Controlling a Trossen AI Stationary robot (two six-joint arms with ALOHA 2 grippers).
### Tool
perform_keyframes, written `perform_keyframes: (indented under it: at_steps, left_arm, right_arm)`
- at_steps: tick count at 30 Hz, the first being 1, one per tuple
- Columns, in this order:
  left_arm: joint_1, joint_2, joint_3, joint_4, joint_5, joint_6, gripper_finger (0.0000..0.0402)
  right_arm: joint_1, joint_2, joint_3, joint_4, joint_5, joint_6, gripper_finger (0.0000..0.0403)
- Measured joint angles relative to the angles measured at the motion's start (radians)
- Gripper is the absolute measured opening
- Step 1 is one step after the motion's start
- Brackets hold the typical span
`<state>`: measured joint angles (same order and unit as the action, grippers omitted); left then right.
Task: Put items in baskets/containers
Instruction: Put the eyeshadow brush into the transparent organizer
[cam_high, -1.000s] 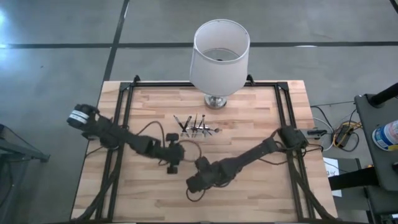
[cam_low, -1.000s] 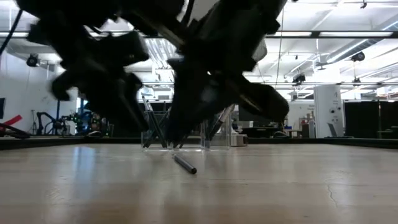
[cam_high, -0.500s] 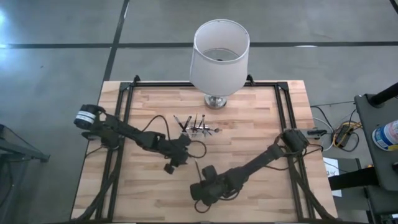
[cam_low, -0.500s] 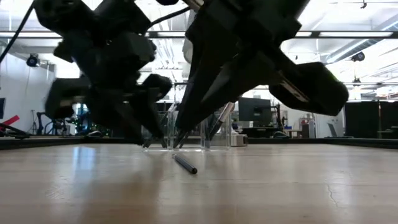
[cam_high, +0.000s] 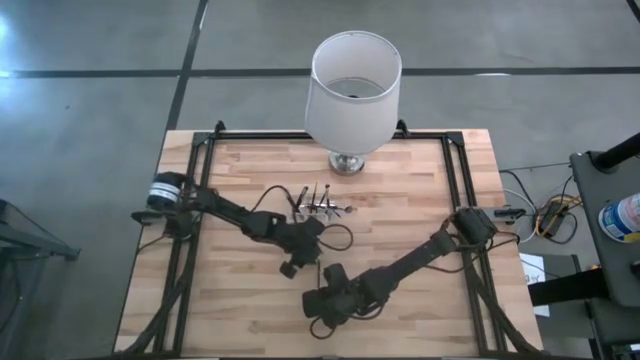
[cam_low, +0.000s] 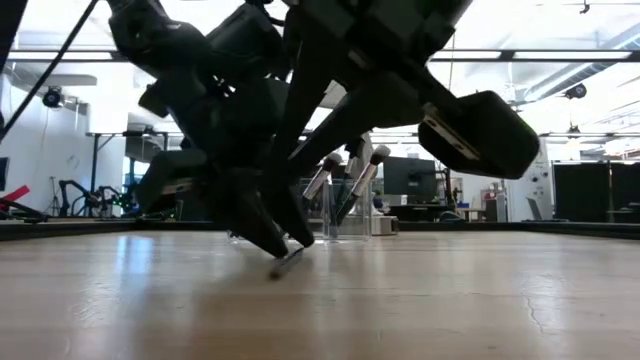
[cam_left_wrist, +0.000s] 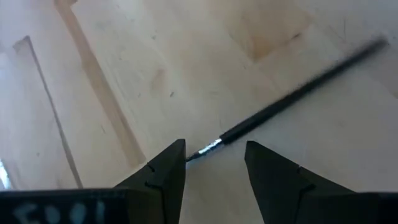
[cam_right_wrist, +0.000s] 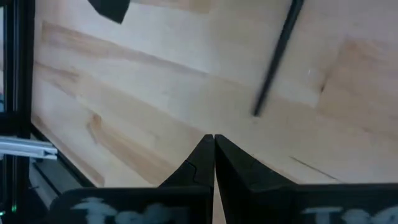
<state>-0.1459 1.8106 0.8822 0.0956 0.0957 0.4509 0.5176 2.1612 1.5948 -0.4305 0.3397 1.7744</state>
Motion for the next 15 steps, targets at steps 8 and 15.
perform_keyframes:
  at_steps: [8,15]
  left_arm:
    - [0.000,0.019,0.046,-0.080,0.018,0.003,0.0163]
    - [0.002,0.023,0.046,-0.107,0.040,-0.043,0.0163]
  right_arm:
    - [0.012,0.000,0.000,-0.002,0.000,0.031,0.0009]
    - [0.018,-0.003,-0.002,-0.162,0.054,0.075,0.0009]
